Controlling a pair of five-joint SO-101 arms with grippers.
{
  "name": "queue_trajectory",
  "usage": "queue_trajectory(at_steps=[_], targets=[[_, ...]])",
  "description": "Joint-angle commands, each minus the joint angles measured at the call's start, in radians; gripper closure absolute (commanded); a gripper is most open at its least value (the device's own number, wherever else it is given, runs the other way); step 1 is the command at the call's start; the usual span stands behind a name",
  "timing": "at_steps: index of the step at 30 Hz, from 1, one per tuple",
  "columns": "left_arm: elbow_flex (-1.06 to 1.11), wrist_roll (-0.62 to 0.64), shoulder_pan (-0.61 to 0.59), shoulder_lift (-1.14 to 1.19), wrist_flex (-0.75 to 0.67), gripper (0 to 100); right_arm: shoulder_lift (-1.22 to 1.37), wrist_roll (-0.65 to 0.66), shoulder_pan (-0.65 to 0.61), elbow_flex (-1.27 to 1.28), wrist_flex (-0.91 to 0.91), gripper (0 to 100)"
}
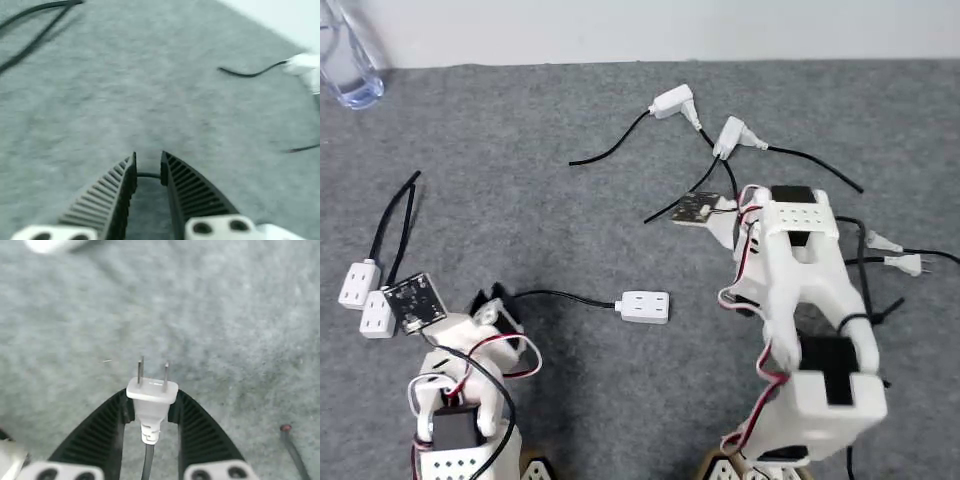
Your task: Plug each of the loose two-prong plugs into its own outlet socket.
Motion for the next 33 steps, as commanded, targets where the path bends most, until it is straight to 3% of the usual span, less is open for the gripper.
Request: queue_trajectory(at_steps=[1, 7, 10, 16, 23, 27, 33], targets=[[-0.008, 0.172, 0.158, -0.012, -0.061, 91, -0.150, -0.026, -0.064, -0.026, 0.101, 99.0], [-0.008, 0.600, 0.311, -0.012, -0.187, 77, -0.303, -0.075, -0.136, -0.026, 0.166, 99.0], [-0.008, 0.730, 0.396, -0.012, -0.209, 73, -0.337, -0.098, -0.174, -0.026, 0.177, 99.0], [-0.008, 0.707, 0.583, -0.012, -0.212, 73, -0.340, -0.146, -0.283, -0.049, 0.170, 99.0], [-0.008, 0.709, 0.779, -0.011, -0.213, 73, -0.340, -0.150, -0.292, -0.091, 0.151, 99.0], [-0.008, 0.709, 0.824, -0.011, -0.213, 73, -0.344, -0.153, -0.298, -0.091, 0.160, 99.0], [-0.008, 0.709, 0.824, -0.011, -0.213, 73, -0.351, -0.187, -0.403, -0.097, 0.162, 99.0]])
